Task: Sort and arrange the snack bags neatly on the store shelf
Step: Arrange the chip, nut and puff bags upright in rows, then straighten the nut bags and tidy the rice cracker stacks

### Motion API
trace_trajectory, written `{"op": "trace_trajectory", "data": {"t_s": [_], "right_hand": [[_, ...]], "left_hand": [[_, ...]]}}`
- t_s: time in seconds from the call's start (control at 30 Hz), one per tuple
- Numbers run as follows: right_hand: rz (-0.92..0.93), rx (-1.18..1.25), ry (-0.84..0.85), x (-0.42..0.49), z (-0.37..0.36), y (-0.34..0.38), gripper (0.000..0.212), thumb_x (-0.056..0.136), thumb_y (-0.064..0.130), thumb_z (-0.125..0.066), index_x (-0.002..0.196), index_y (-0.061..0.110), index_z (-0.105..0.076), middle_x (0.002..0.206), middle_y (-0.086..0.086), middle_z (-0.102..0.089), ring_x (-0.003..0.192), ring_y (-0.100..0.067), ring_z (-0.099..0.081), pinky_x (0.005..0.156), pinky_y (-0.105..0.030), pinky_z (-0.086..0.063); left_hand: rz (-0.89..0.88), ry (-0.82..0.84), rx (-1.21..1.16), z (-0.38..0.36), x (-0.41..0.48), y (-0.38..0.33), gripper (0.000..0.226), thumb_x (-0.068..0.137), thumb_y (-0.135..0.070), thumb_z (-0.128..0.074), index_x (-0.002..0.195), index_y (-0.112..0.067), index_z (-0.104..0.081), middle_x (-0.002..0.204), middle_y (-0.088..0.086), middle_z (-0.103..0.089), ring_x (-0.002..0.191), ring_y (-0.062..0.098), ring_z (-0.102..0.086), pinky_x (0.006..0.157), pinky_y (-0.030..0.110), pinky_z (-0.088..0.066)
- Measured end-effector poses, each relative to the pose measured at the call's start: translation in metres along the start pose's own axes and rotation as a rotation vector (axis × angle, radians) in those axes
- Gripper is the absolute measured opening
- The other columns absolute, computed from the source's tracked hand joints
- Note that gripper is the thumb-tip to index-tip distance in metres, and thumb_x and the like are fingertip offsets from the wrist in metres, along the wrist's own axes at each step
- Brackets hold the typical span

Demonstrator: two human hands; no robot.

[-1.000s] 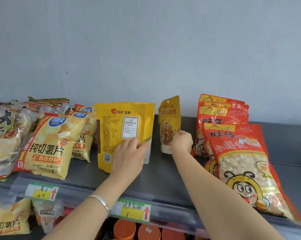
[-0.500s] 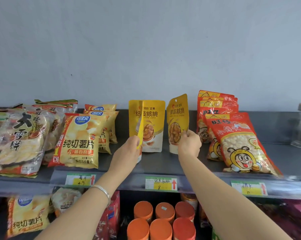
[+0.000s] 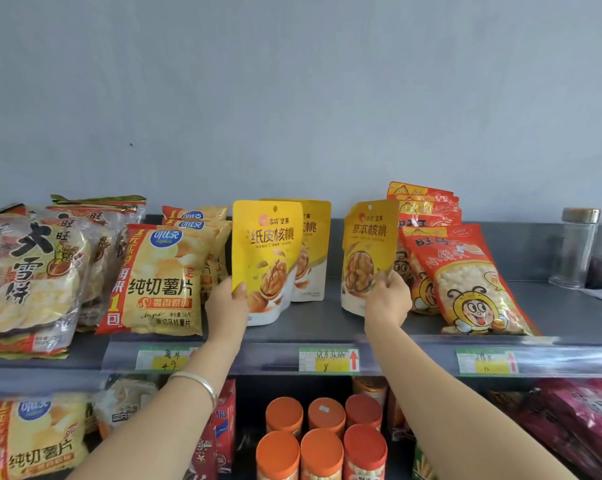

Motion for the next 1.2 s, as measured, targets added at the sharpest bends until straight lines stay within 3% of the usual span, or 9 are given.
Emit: {"op": "trace_trajectory", "data": {"t_s": [0.17, 0.3, 0.6, 0.73, 0.87, 0.93, 1.03, 1.13, 1.2], "right_hand": [[0.011, 0.055, -0.037, 0.005, 0.005, 0.001, 0.027, 0.102, 0.025, -0.040, 0.090, 0.011, -0.060, 0.094, -0.007, -0.065, 0.087, -0.026, -0.059, 0.083, -0.041, -0.048], [0.035, 0.122, -0.050, 0.014, 0.015, 0.007, 0.025, 0.102, 0.022, -0.039, 0.103, 0.012, -0.063, 0.098, -0.002, -0.063, 0.090, -0.022, -0.057, 0.081, -0.035, -0.046], [0.147, 0.215, -0.004, 0.030, 0.039, 0.034, 0.021, 0.101, 0.017, -0.039, 0.090, 0.017, -0.057, 0.083, 0.001, -0.060, 0.077, -0.018, -0.053, 0.070, -0.034, -0.043], [0.097, 0.260, 0.172, 0.026, 0.023, 0.025, 0.018, 0.101, 0.014, -0.040, 0.094, 0.015, -0.057, 0.080, 0.000, -0.056, 0.071, -0.014, -0.047, 0.063, -0.026, -0.039], [0.085, 0.174, 0.407, 0.004, -0.011, 0.017, 0.030, 0.101, 0.012, -0.041, 0.071, 0.016, -0.043, 0.076, -0.004, -0.050, 0.066, -0.012, -0.043, 0.061, -0.025, -0.034], [0.086, 0.143, 0.518, -0.007, -0.030, 0.014, 0.025, 0.100, 0.011, -0.041, 0.076, 0.012, -0.048, 0.077, -0.006, -0.053, 0.068, -0.013, -0.044, 0.062, -0.025, -0.035], [0.073, 0.102, 0.672, -0.023, -0.058, 0.012, 0.019, 0.098, 0.006, -0.042, 0.094, 0.008, -0.060, 0.080, -0.005, -0.060, 0.078, -0.021, -0.054, 0.071, -0.030, -0.044], [0.013, 0.084, 0.740, -0.033, -0.075, 0.006, 0.039, 0.091, -0.006, -0.037, 0.093, 0.021, -0.066, 0.096, -0.009, -0.070, 0.101, -0.036, -0.063, 0.090, -0.047, -0.051], [-0.003, 0.083, 0.737, -0.035, -0.080, 0.004, 0.042, 0.089, -0.008, -0.037, 0.095, 0.022, -0.065, 0.101, -0.010, -0.070, 0.106, -0.035, -0.062, 0.092, -0.047, -0.050]], "left_hand": [[0.127, 0.068, -0.246, -0.026, 0.008, 0.012, 0.019, 0.099, -0.006, -0.038, 0.100, -0.016, -0.053, 0.091, 0.000, -0.058, 0.084, 0.019, -0.050, 0.074, 0.032, -0.040], [0.197, 0.081, -0.233, -0.052, 0.022, 0.017, 0.020, 0.097, -0.004, -0.037, 0.097, -0.016, -0.053, 0.097, 0.009, -0.058, 0.086, 0.026, -0.051, 0.077, 0.034, -0.042], [0.238, 0.086, -0.229, -0.088, 0.036, 0.020, 0.022, 0.098, -0.007, -0.037, 0.113, -0.010, -0.054, 0.111, 0.013, -0.057, 0.096, 0.027, -0.052, 0.080, 0.034, -0.040], [0.261, 0.060, -0.256, -0.087, 0.032, 0.020, 0.025, 0.098, -0.008, -0.041, 0.122, -0.009, -0.046, 0.113, 0.010, -0.054, 0.095, 0.022, -0.049, 0.078, 0.033, -0.037], [0.262, 0.035, -0.316, -0.075, 0.025, 0.019, 0.036, 0.096, -0.011, -0.048, 0.130, -0.017, -0.037, 0.120, 0.008, -0.051, 0.100, 0.021, -0.049, 0.082, 0.034, -0.039], [0.246, 0.036, -0.321, -0.068, 0.023, 0.017, 0.036, 0.097, -0.016, -0.046, 0.132, -0.020, -0.037, 0.122, 0.008, -0.049, 0.101, 0.019, -0.047, 0.083, 0.034, -0.037], [0.194, 0.043, -0.329, -0.058, 0.020, 0.009, 0.034, 0.101, -0.025, -0.037, 0.134, -0.020, -0.037, 0.126, 0.008, -0.049, 0.105, 0.020, -0.048, 0.084, 0.034, -0.038], [0.140, 0.043, -0.310, -0.049, 0.020, 0.008, 0.034, 0.102, -0.028, -0.030, 0.135, -0.021, -0.038, 0.129, 0.007, -0.048, 0.114, 0.022, -0.047, 0.095, 0.038, -0.040], [0.129, 0.062, -0.291, -0.048, 0.021, 0.014, 0.035, 0.102, -0.031, -0.027, 0.134, -0.023, -0.039, 0.129, 0.006, -0.049, 0.116, 0.023, -0.048, 0.099, 0.042, -0.040]]}}
Point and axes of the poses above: each hand's wrist, its own x-axis towards the middle knuckle, its own z-axis out of the back of the hand, y = z × x, the point moved 9 cm from there along x, towards the middle knuckle
